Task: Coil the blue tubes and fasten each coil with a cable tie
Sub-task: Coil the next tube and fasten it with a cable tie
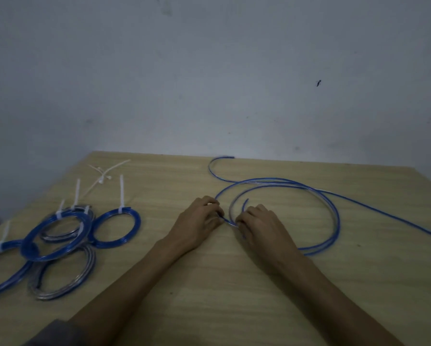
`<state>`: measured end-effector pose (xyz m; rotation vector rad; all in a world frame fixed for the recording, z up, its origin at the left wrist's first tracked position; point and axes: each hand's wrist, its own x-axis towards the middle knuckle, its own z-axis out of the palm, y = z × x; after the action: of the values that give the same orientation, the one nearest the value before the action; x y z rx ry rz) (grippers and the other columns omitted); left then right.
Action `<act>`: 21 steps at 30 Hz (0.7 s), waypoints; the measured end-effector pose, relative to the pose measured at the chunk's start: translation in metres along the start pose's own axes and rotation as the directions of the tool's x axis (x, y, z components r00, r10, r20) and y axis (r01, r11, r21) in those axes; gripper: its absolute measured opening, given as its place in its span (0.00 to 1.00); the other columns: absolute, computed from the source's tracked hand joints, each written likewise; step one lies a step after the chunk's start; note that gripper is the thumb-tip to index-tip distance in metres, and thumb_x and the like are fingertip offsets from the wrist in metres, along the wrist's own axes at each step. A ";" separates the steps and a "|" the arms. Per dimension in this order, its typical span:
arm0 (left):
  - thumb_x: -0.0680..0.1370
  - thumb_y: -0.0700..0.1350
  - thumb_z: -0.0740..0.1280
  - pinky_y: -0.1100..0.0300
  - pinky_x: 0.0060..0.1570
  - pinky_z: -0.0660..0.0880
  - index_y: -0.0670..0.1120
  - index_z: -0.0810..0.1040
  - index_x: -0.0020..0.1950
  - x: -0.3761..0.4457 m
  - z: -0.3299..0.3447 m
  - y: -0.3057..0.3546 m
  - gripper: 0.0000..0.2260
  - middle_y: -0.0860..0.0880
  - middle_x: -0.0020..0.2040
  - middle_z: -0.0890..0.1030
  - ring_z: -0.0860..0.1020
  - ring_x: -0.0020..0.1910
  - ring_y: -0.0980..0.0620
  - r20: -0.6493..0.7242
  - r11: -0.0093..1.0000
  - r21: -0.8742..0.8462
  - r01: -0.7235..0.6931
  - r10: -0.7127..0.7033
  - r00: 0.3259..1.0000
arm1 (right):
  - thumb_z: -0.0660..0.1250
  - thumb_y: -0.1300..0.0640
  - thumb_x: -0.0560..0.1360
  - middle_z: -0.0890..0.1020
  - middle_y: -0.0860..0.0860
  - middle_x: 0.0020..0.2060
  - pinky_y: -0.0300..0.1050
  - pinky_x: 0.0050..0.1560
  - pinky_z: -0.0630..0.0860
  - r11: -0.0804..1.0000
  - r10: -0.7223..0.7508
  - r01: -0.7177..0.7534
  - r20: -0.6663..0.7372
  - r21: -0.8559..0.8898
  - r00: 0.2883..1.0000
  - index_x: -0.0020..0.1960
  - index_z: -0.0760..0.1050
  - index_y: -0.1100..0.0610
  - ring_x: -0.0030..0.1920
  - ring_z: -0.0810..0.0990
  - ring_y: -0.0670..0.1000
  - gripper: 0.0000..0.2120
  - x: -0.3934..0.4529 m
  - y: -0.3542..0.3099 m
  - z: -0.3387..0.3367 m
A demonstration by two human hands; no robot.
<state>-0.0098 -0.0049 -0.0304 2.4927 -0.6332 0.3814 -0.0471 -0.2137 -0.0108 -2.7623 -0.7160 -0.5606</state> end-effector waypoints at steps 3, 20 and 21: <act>0.81 0.50 0.66 0.52 0.51 0.75 0.53 0.76 0.52 0.003 -0.002 0.002 0.02 0.58 0.54 0.76 0.74 0.54 0.55 -0.100 0.997 -0.071 -0.044 0.036 0.994 | 0.64 0.52 0.81 0.79 0.48 0.50 0.49 0.50 0.70 1.000 0.023 -0.022 -0.026 0.018 0.999 0.56 0.79 0.52 0.53 0.75 0.52 0.07 0.000 0.006 0.000; 0.80 0.55 0.67 0.62 0.45 0.72 0.45 0.74 0.40 0.025 -0.018 0.049 0.16 0.50 0.36 0.78 0.78 0.40 0.53 -0.222 0.910 -0.414 -0.016 -0.084 0.971 | 0.54 0.56 0.85 0.73 0.52 0.50 0.39 0.43 0.68 0.926 0.276 -0.080 -0.516 0.369 0.811 0.63 0.70 0.54 0.41 0.72 0.47 0.10 0.008 0.033 -0.017; 0.81 0.53 0.66 0.60 0.43 0.73 0.42 0.73 0.39 0.030 -0.023 0.057 0.17 0.46 0.35 0.77 0.77 0.37 0.51 -0.189 0.874 -0.485 -0.026 -0.076 0.979 | 0.54 0.58 0.85 0.73 0.52 0.51 0.39 0.42 0.68 0.926 0.275 -0.085 -0.504 0.367 0.819 0.65 0.70 0.56 0.40 0.72 0.48 0.12 0.007 0.037 -0.018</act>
<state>-0.0169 -0.0451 0.0247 1.9487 -0.5342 0.4032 -0.0286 -0.2480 0.0038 -2.1593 -0.3564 -1.0261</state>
